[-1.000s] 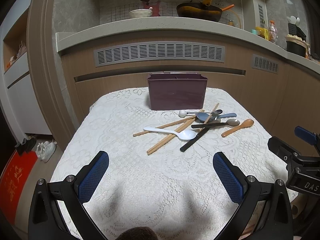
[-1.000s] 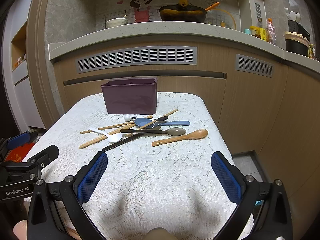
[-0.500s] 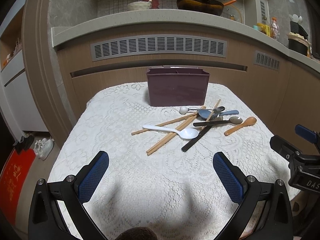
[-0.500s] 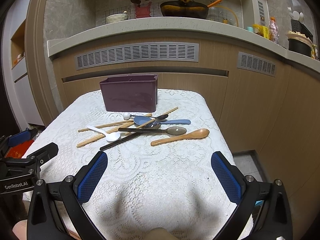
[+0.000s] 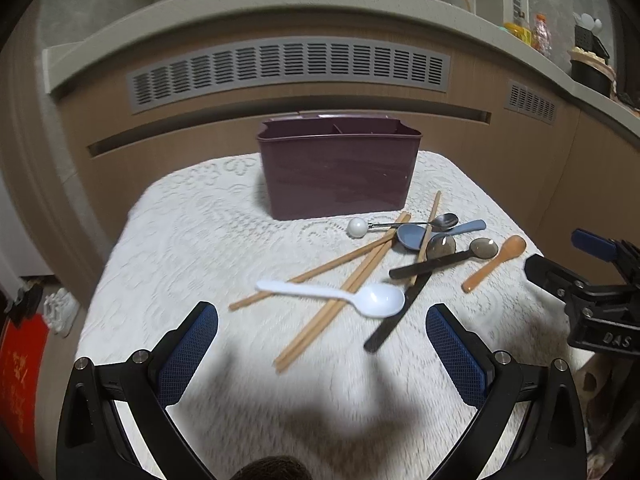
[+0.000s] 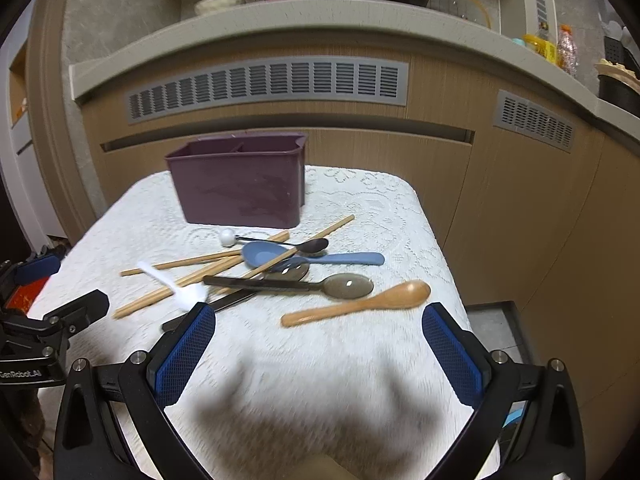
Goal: Organize utensils
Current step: 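Grasp the white plastic spoon with the left tool while the right tool grasps the white ball spoon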
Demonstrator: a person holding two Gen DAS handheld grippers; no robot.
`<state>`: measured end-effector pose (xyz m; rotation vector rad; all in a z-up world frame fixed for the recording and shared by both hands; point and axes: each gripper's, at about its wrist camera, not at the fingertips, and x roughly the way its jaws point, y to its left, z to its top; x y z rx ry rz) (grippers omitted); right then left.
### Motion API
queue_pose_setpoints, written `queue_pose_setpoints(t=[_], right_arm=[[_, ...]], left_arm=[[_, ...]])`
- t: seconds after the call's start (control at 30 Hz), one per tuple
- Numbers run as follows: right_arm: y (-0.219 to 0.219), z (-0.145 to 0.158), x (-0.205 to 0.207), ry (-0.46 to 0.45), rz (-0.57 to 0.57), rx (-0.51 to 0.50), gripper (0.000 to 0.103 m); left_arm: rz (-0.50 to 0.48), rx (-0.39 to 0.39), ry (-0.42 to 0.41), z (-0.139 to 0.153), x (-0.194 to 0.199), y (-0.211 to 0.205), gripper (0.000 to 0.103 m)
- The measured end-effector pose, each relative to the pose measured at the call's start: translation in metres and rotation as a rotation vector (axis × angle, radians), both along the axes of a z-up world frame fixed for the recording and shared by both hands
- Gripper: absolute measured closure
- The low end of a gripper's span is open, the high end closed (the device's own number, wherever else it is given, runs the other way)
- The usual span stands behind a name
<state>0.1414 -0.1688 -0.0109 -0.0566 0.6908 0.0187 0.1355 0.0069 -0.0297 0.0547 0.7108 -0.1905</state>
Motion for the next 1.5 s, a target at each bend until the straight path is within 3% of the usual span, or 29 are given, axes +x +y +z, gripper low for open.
queue_pose_setpoints(t=[0.2,0.3,0.4,0.57,0.67,0.83,0.93,1.23,1.3,1.5], right_arm=[[-0.004,-0.014,0.05,0.095,0.029,0.017,0.001],[0.006,-0.021,0.073,0.131,0.088,0.002,0.011],[0.02,-0.027,0.094,0.164,0.164,-0.007,0.014],[0.029,-0.036,0.127,0.183,0.169,-0.059,0.026],[0.035,-0.039,0.141,0.199,0.177,-0.042,0.041],[0.086,-0.035,0.153,0.211,0.395,-0.082,0.065],[0.108,-0.044,0.166,0.254,0.459,-0.102,0.066],[0.133,-0.079,0.187,0.344,0.492,-0.162,0.072],[0.132,-0.076,0.187,0.357,0.483,-0.146,0.08],[0.112,-0.054,0.171,0.321,0.446,-0.088,0.081]], left_arm=[[-0.029,0.011,0.013,-0.003,0.039,0.006,0.0],[-0.01,0.023,0.009,-0.005,0.053,0.017,0.0],[0.011,0.002,0.038,-0.01,0.063,0.031,0.0],[0.011,-0.019,0.059,-0.019,0.068,0.049,0.0],[0.008,-0.038,0.078,-0.024,0.071,0.054,0.0],[0.008,-0.073,0.093,-0.031,0.075,0.059,0.0],[0.016,-0.095,0.093,-0.031,0.073,0.068,0.0],[0.039,-0.154,0.176,-0.048,0.072,0.088,0.0],[0.035,-0.178,0.205,-0.05,0.072,0.087,0.0],[0.022,-0.246,0.315,-0.052,0.079,0.073,0.003]])
